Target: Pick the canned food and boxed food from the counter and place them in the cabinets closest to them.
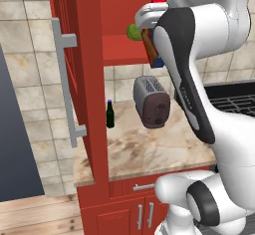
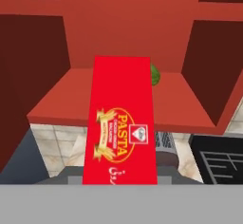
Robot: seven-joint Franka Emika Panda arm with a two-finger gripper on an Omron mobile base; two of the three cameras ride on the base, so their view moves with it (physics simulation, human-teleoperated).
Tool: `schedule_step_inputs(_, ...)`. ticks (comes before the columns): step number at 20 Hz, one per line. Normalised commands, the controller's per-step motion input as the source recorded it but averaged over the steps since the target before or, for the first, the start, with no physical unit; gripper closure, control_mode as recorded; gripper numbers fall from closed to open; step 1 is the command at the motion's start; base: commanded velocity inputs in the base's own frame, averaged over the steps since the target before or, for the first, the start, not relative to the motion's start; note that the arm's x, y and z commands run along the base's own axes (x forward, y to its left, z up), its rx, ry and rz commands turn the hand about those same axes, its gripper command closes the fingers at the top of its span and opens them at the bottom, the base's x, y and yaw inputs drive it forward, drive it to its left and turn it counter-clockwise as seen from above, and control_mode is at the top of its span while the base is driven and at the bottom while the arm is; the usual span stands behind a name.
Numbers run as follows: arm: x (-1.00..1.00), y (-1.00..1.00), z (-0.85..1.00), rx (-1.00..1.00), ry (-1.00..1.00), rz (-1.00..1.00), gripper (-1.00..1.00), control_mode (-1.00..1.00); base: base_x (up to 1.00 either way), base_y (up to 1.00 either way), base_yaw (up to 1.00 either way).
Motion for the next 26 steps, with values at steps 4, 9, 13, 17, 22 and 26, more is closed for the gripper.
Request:
schedule_step_inputs(4,0.18,0.04,-0.09,0.0,0.03,0.0,1.0,-1.0,0.0,0.0,0.0)
schedule_step_inputs(9,0.21,0.04,-0.11,0.0,0.04,0.0,1.0,-1.0,0.0,0.0,0.0)
schedule_step_inputs(13,0.29,0.06,-0.02,0.0,0.02,0.0,1.0,-1.0,0.0,0.0,0.0)
schedule_step_inputs(17,0.36,0.08,0.0,0.0,0.03,-0.01,1.0,-1.0,0.0,0.0,0.0)
schedule_step_inputs(22,0.36,0.1,0.0,0.0,0.04,-0.02,1.0,-1.0,0.0,0.0,0.0)
schedule_step_inputs(26,0.32,0.11,0.0,0.0,0.05,-0.03,1.0,-1.0,0.0,0.0,0.0)
